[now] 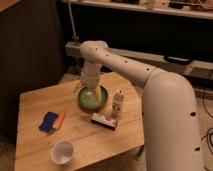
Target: Place the eraser on the white sponge
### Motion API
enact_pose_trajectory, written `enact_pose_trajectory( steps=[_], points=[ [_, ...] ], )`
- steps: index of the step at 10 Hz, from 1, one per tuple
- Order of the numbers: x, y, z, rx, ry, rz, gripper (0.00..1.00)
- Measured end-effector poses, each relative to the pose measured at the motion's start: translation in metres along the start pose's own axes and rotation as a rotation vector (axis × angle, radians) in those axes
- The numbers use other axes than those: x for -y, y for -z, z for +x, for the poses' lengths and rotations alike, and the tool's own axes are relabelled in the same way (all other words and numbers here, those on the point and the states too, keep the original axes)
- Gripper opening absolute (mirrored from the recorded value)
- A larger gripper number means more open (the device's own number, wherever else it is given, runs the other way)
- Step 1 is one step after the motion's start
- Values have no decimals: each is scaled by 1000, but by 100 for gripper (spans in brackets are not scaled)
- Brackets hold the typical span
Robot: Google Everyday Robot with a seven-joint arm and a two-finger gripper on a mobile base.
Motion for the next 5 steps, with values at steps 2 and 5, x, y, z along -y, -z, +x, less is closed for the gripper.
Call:
enact_pose_trajectory(
  steps=[2, 5],
  points=[
    [-3, 4, -2, -31, 51, -20, 80],
    [-33, 23, -15, -114, 328, -81, 80]
  ],
)
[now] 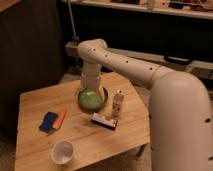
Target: Place the eraser on the white sponge
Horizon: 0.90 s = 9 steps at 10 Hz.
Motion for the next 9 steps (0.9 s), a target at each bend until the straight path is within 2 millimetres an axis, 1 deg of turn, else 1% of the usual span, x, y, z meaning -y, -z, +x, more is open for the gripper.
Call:
enact_pose_trajectory(
  steps=[1, 2, 4, 5, 6, 8, 9],
  points=[
    [-19, 9, -12, -20, 114, -25, 80],
    [-39, 15, -20, -20, 173, -44, 80],
    [-62, 21, -28, -1, 227, -52, 80],
    [-66, 22, -29, 2, 235, -53, 80],
    [-65, 22, -29, 2, 237, -53, 80],
    [-58, 24, -32, -28, 275, -43, 80],
    [-49, 27, -38, -90, 349, -9, 80]
  ],
)
